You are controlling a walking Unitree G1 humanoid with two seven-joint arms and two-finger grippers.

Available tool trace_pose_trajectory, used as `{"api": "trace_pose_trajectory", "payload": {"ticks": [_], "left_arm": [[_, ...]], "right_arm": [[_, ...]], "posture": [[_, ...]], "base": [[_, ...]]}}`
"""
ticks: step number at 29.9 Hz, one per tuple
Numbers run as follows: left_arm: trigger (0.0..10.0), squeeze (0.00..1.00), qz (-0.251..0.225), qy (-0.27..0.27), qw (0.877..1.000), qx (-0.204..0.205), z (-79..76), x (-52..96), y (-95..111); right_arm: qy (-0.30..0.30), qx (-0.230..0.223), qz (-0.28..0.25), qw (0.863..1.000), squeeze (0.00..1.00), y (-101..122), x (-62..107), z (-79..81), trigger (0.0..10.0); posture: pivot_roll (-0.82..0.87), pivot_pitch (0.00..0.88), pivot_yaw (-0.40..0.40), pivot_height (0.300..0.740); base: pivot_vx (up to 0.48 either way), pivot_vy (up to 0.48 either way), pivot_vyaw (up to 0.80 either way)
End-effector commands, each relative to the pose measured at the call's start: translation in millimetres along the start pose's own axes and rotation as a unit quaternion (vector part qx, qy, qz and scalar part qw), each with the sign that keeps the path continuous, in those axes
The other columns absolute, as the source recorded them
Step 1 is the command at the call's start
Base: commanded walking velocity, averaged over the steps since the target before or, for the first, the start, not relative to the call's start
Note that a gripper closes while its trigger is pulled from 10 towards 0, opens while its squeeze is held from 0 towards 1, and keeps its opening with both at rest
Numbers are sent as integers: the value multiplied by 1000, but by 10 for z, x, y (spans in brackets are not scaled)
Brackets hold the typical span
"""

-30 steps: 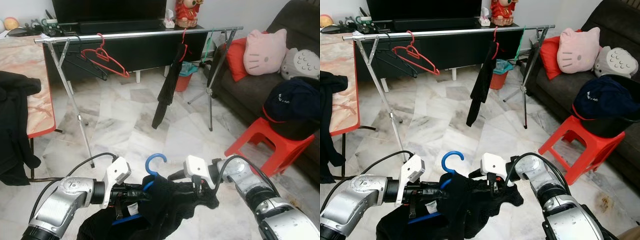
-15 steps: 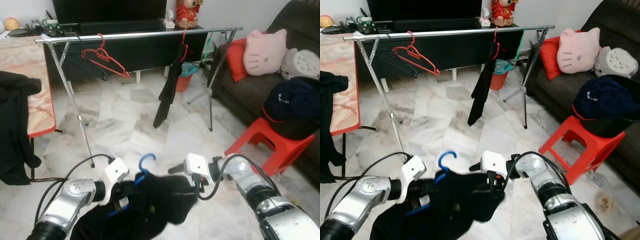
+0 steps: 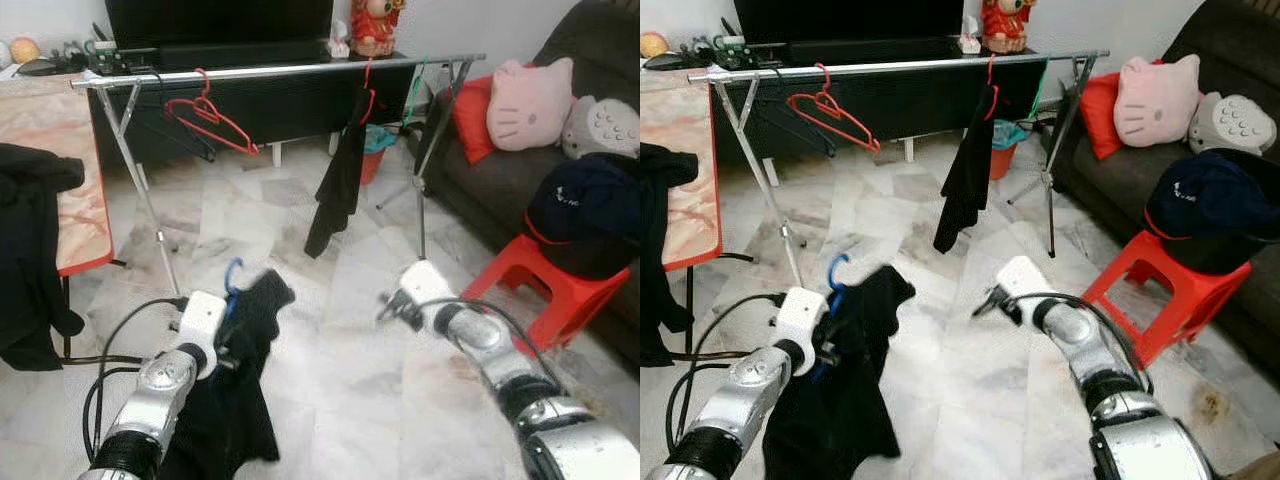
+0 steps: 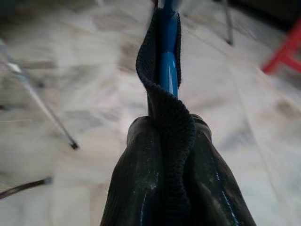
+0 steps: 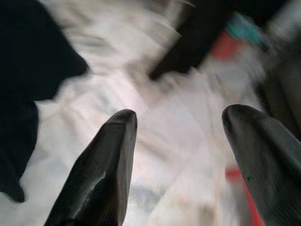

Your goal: Hang hanger

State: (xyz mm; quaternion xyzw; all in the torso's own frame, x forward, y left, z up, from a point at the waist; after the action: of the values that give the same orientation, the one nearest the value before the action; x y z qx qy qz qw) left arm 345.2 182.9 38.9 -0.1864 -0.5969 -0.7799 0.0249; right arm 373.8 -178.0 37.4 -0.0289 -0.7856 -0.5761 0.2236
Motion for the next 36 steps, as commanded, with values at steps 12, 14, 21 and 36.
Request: {"api": "trace_pose_trajectory", "payload": {"ticks": [12,14,21,36], "left_arm": [[10000,0,-71,55,995,45,-40,-69,244],[10000,0,-62,64,995,38,-41,-67,200],[10000,0,-82,73,993,50,-84,-57,249],[10000,0,-81,57,994,40,-169,-108,265]], "right_arm": [[-159,-267,162,937,0,-1241,447,317,10000],[-173,-288,197,921,0,-1439,565,398,10000],[-185,-300,230,907,0,-1665,729,518,10000],[-182,-297,266,899,0,-1876,906,557,10000]], "posture": [[26,0,-59,740],[31,0,-67,740],[49,0,-77,740],[37,0,-61,740]], "base": [[0,0,0],[0,0,0],[81,0,0],[337,0,0]]}}
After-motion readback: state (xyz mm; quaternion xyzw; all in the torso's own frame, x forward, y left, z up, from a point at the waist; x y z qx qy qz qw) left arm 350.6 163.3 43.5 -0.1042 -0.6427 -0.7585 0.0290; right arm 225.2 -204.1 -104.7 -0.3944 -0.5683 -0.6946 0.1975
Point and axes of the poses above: a point about 5 cm out from each wrist's last joint towards the gripper, its own x axis pointing back from the gripper into the wrist, its own y axis along the axis of the wrist's last joint, z = x × y, the point moved 4 cm from there along -x, pointing out of the wrist towards the gripper, and after that the axes turned 5 degrees about -x, right-handed, at the moved point
